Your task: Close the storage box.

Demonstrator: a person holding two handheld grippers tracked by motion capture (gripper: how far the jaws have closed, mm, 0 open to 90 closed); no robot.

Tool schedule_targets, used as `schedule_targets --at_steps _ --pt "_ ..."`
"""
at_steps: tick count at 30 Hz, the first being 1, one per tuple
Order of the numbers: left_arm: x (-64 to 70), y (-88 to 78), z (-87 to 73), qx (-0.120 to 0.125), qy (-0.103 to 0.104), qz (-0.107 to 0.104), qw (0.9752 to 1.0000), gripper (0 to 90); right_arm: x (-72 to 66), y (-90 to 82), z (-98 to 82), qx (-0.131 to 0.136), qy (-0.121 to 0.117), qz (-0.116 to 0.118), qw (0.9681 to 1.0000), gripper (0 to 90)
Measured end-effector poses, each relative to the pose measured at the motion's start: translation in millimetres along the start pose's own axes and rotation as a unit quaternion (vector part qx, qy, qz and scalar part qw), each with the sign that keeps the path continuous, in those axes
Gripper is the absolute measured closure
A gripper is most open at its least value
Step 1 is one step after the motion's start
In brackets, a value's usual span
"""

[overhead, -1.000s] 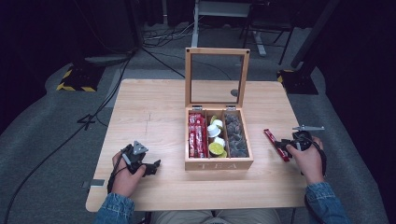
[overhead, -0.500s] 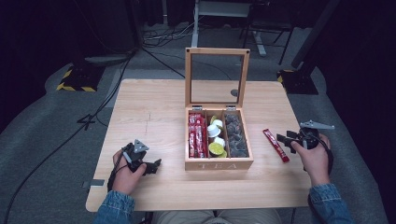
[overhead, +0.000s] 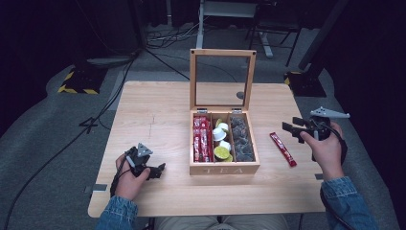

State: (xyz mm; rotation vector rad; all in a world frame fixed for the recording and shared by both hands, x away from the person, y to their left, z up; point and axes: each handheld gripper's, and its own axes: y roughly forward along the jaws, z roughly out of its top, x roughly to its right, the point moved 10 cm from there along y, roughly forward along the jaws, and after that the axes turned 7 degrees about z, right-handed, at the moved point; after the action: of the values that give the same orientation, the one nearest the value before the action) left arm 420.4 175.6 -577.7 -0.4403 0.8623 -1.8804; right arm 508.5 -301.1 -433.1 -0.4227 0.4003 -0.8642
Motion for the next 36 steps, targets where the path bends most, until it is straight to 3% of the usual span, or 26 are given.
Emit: schedule_targets --at_steps 13,20,36 --pt "-0.2 -0.2 -0.1 0.000 0.000 0.001 1.0000 8.2 -16.4 8.2 60.5 0.022 -0.035 0.033 0.9986 39.9" --pt "-0.2 -0.1 -0.1 0.000 0.000 0.001 1.0000 8.3 -15.6 15.9 97.5 0.042 -0.041 0.039 0.9975 39.6" --pt "-0.2 -0.5 -0.7 0.000 -0.003 0.002 1.0000 8.4 -19.9 50.0 150.2 0.060 -0.057 0.057 0.9950 38.8"
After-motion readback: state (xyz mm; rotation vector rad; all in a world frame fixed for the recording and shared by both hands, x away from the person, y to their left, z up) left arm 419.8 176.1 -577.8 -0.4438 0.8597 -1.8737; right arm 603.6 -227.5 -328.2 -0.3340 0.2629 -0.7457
